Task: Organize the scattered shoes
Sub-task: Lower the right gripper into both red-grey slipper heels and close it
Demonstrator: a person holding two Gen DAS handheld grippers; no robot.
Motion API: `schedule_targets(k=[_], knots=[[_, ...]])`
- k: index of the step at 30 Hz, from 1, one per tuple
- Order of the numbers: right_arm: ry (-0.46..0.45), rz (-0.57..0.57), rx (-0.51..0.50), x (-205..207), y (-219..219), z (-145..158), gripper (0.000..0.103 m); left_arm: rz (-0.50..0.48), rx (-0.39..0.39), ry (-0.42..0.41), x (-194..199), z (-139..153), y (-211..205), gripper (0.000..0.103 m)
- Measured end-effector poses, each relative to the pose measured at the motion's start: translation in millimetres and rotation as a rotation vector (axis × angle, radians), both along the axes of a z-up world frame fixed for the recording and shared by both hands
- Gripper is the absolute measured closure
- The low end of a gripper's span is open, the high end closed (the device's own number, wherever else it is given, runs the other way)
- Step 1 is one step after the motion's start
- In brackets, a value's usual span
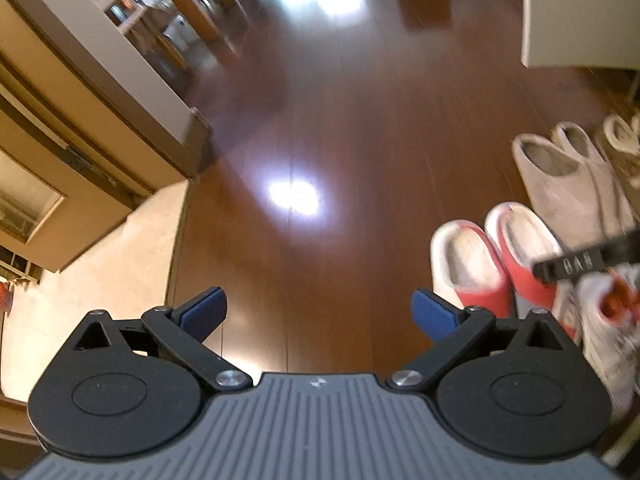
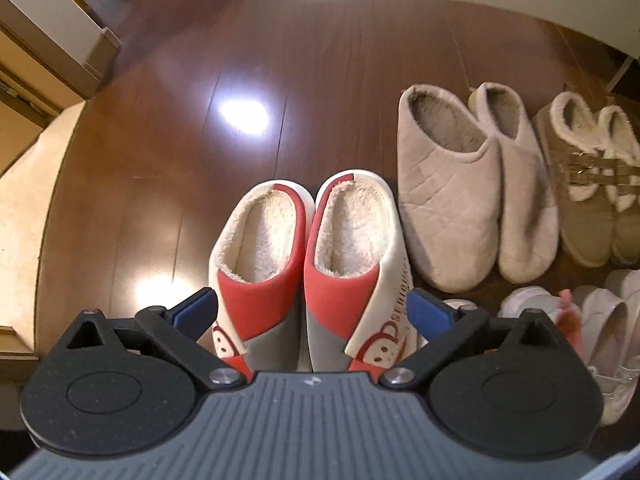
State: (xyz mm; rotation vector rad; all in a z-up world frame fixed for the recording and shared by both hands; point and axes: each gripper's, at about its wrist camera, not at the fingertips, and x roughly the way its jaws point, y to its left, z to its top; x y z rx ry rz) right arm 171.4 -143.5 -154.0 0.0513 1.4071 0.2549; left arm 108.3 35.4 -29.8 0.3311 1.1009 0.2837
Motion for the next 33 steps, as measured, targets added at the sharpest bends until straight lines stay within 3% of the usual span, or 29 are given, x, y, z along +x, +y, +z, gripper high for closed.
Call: schedule_targets(k=[3, 9, 24, 33], knots=[[0.003, -0.006, -0.017, 3.8, 0.9, -7.4, 0.004, -0.034, 0.073, -0.015, 7.7, -19.0, 0.9, 0.003], [-0.031, 0.010, -0.048, 7.9, 5.0, -1.9, 0.004, -0.021, 0.038, -0.003, 21.2, -33.5, 12.0, 0.003], [-0.088, 0.035, -0.100, 0.3, 2.3, 8.5, 0.003, 0.005, -0.018, -0.056, 30.4, -15.5, 26.2, 0.003], [-0.091, 0.032, -0.112, 1.1, 1.4, 6.3, 0.003, -0.013, -0.036, -0.014, 31.3, -17.6, 22.0, 0.003]])
